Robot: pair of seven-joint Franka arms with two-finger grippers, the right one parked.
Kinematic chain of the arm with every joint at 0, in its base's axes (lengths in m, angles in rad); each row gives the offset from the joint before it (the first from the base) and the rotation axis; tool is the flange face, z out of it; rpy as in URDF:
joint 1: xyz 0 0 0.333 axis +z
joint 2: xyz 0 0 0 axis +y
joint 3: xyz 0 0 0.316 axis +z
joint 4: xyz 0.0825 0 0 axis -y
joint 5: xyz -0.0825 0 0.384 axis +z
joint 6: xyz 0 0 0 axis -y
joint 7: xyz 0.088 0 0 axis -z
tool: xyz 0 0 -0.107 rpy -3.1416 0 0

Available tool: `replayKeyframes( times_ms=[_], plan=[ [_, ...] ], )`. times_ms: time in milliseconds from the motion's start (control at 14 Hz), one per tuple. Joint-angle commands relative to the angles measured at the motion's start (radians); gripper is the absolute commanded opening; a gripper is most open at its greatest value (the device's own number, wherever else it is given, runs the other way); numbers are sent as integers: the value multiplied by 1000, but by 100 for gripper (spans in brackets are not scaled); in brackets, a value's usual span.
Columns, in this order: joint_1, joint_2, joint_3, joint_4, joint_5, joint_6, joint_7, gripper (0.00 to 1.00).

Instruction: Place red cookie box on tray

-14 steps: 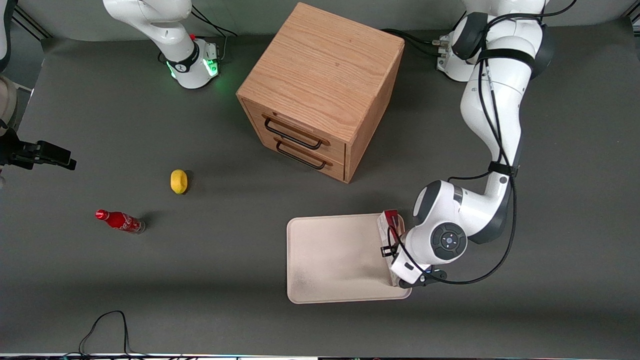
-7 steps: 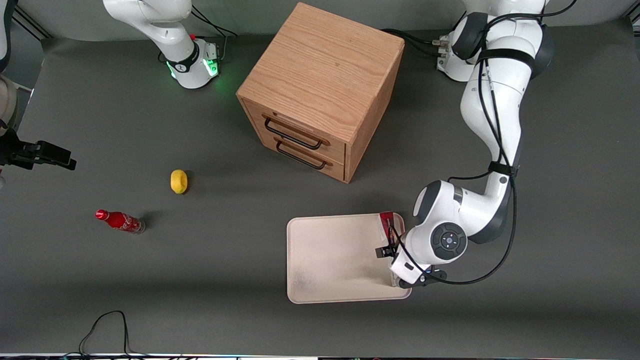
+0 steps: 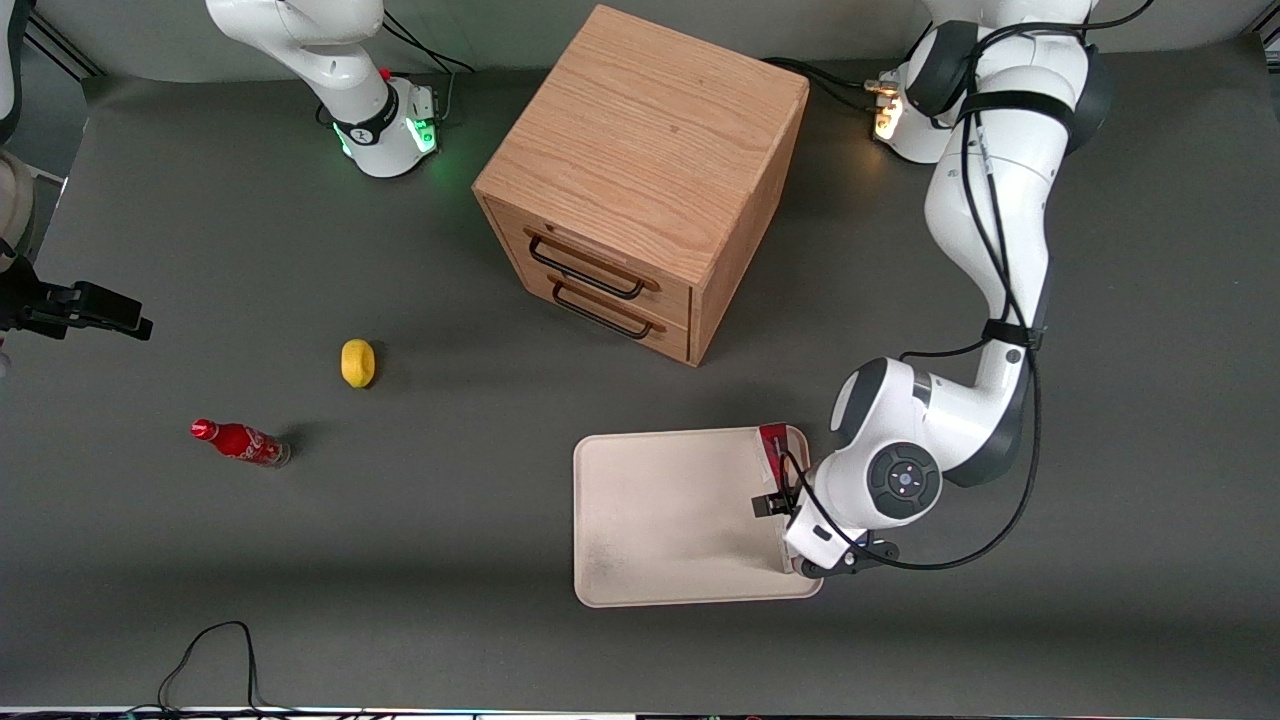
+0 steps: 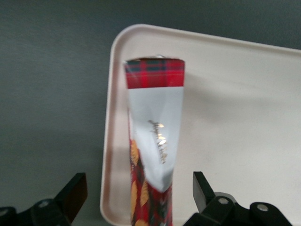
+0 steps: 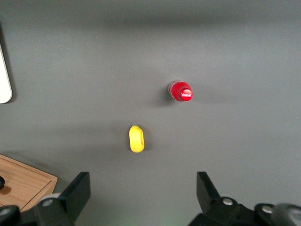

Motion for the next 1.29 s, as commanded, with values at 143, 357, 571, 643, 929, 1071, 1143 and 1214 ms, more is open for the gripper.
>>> replayKeyframes(
  times_ms=[143,357,571,643,929,1071,1143,1214],
  plan=[
    [67,-312,-7,-246,-8,-124,19,100],
    [152,-582,-5,-512,-8,-144,117,100],
    [181,-839,98,-753,-6,-181,332,100],
    [176,-910,155,-809,-3,-182,381,100],
    [216,-1038,203,-831,89,-262,394,100],
    [262,-1047,177,-790,101,-337,388,100],
    [285,-1046,160,-767,101,-369,385,100],
    [325,-1046,128,-756,100,-381,381,100]
  ],
)
